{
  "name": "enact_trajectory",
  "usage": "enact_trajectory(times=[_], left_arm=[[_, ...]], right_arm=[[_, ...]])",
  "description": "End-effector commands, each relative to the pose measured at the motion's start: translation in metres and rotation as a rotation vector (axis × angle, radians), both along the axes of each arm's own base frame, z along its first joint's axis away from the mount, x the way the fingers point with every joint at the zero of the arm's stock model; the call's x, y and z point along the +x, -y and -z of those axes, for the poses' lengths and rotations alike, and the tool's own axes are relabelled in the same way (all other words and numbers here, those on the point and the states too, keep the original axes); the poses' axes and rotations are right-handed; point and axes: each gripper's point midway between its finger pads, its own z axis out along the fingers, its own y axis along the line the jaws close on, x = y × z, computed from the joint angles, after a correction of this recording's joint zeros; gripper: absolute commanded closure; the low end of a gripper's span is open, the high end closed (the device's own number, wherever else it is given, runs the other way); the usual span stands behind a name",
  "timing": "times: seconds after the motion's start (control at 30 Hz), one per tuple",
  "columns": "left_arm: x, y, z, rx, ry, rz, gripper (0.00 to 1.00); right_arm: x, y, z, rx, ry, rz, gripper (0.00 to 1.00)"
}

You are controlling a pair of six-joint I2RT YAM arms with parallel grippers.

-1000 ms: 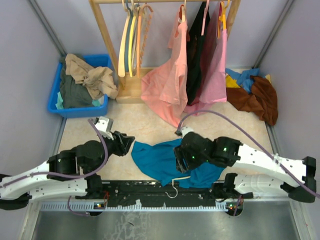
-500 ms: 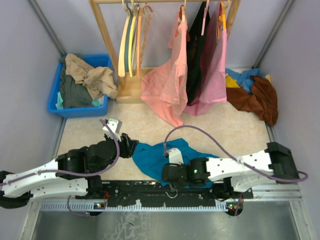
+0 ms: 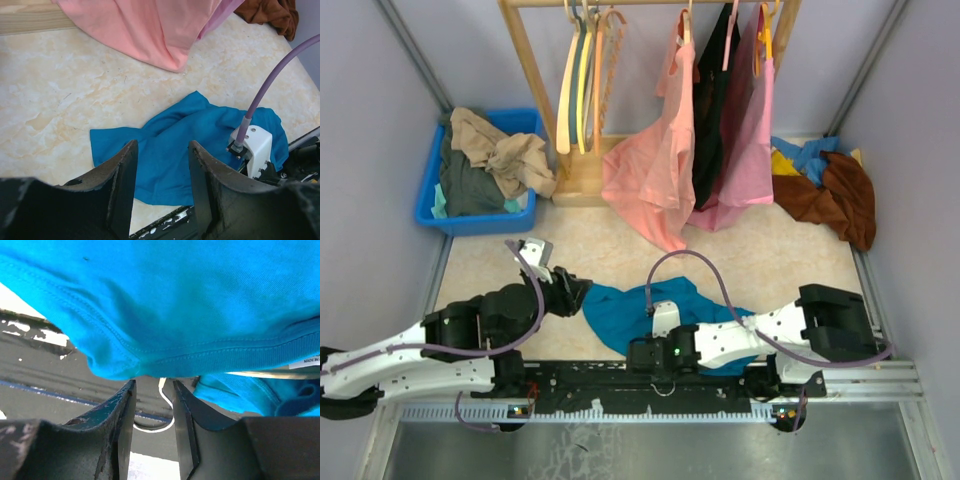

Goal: Place the t-shirt on the hanger
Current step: Pick up the hanger from the corner of the board.

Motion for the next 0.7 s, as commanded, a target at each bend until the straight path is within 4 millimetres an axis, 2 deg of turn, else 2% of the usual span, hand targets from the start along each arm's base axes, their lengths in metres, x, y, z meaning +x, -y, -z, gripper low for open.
enact_trajectory(times=[0.0,0.17,0.27,0.37,0.43,0.53,0.67], left_arm=[[-0.002,-0.001,-0.005,-0.011,0.014,0.021,0.49],[-0.004,-0.005,-0.007,-0.027,0.018,0.024,0.49],[-0.005,-0.005,-0.005,-0.032,0.015,0.026,0.50],[-0.005,-0.005,-0.005,-0.034,0.011,0.028,0.50],[-0.005,-0.006,-0.005,-0.034,0.011,0.027,0.50],[-0.005,-0.006,-0.005,-0.036,0.010,0.025,0.50],[-0.005,-0.008,-0.005,-0.033,0.011,0.020,0.50]], right_arm=[[0.010,-0.014,-0.002,0.038,0.058,0.088,0.65],[0.007,-0.006,0.013,0.002,0.039,0.105,0.68],[0.008,-0.005,0.019,-0.007,0.037,0.106,0.74],[0.008,-0.002,0.020,-0.024,0.040,0.104,0.89],[0.009,-0.002,0.014,-0.017,0.046,0.100,0.99],[0.012,-0.001,-0.004,-0.011,0.065,0.081,1.00],[0.016,0.001,-0.043,0.006,0.071,0.029,1.00]])
